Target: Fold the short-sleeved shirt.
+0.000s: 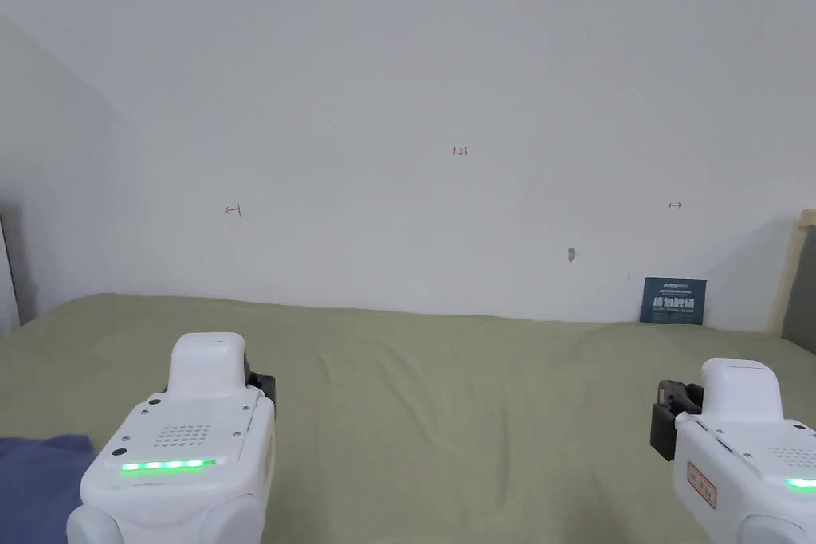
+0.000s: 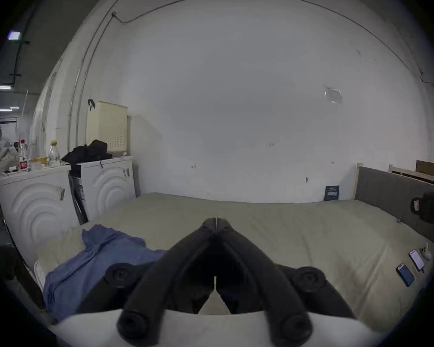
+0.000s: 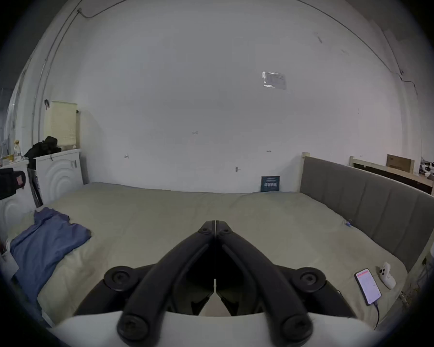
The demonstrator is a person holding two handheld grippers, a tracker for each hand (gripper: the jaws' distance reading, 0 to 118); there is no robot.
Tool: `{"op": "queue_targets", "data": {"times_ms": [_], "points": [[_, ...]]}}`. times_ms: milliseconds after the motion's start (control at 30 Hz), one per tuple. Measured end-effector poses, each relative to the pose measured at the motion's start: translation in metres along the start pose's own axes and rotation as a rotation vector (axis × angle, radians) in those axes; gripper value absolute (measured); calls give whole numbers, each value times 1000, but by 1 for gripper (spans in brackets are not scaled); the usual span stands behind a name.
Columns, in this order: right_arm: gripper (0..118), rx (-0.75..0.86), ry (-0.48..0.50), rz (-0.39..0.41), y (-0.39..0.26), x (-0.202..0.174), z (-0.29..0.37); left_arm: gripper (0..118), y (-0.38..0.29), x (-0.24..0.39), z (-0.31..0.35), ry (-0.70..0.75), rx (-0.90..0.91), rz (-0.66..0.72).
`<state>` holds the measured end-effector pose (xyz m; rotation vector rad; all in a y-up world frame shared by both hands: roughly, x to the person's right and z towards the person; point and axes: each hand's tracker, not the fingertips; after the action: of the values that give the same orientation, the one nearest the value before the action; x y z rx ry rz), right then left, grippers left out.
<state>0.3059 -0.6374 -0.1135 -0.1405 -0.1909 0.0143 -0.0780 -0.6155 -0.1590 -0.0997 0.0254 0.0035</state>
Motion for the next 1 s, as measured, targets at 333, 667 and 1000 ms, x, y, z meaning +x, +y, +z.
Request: {"op": "queue_targets", "data": {"times_ms": [333,667,1000], "points": [[0,32,452,52,23,-165,10,0,6,-128,66,261,-2,52],[0,-44,720,58,-10,-281,-2,0,-34,-221,111,417,-153,90],[0,-112,639,167,-18,-237,-76,3,-49,-260,-104,52,-581,23]]}}
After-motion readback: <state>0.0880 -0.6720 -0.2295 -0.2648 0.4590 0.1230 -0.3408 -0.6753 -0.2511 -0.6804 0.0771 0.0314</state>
